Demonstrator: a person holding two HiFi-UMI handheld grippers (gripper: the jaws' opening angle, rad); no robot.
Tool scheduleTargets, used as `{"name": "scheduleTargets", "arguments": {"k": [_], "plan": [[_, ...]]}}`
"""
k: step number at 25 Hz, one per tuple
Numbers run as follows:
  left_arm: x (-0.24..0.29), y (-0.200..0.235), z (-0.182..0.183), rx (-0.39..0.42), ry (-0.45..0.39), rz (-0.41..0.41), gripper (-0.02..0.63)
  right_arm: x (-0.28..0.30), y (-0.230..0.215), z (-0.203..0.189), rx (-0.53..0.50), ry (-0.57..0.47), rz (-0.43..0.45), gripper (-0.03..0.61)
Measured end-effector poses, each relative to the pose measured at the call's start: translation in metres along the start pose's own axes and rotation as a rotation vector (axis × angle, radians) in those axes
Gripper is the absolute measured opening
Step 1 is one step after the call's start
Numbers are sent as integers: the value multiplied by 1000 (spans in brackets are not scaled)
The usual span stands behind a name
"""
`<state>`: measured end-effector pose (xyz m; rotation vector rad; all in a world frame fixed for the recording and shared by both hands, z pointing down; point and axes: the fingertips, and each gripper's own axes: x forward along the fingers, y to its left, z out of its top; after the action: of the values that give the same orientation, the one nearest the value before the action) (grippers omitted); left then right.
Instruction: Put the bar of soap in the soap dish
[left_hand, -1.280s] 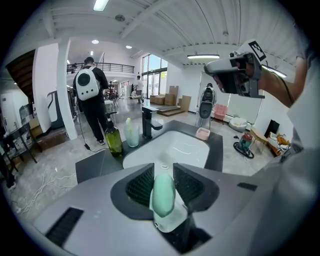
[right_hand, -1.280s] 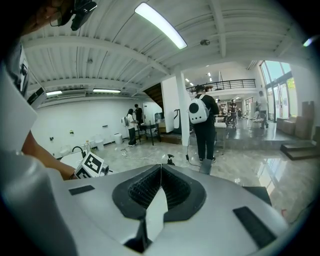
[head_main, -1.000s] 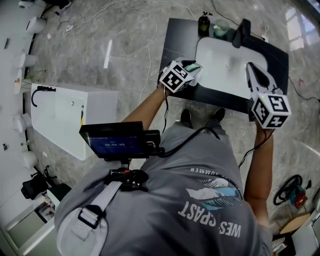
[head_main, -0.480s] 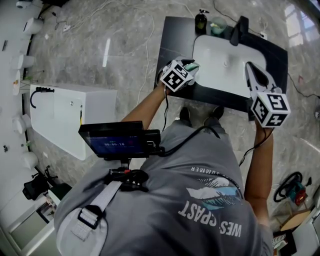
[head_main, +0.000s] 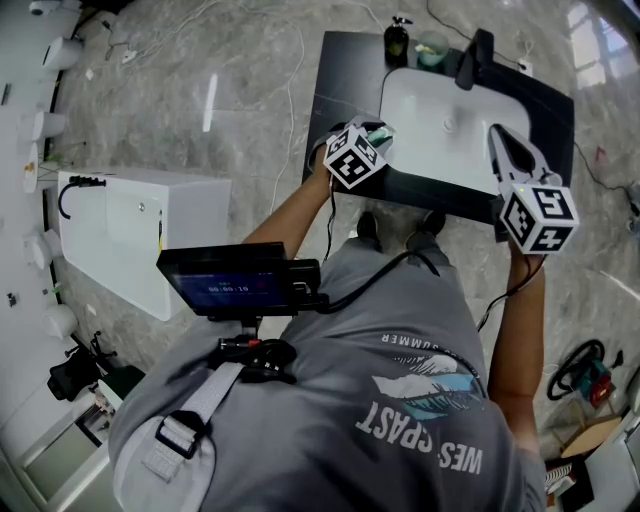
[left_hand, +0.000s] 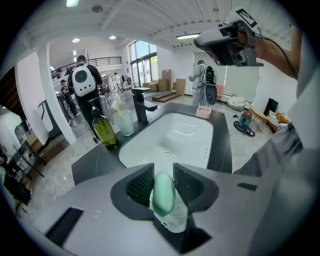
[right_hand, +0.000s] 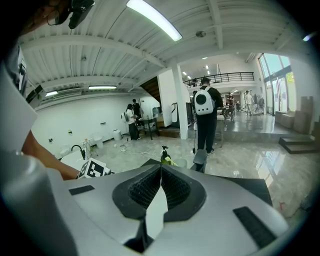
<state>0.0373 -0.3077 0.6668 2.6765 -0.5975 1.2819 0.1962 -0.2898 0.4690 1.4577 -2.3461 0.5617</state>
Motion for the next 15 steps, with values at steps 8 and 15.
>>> {"name": "scheduleTargets", "arguments": {"k": [8, 15], "plan": [[6, -12, -13, 79, 49, 1, 126, -1, -1, -3, 11, 13, 3, 6], [10, -17, -22, 196, 86, 36, 126, 0, 0, -3, 16, 19, 7, 6]]}}
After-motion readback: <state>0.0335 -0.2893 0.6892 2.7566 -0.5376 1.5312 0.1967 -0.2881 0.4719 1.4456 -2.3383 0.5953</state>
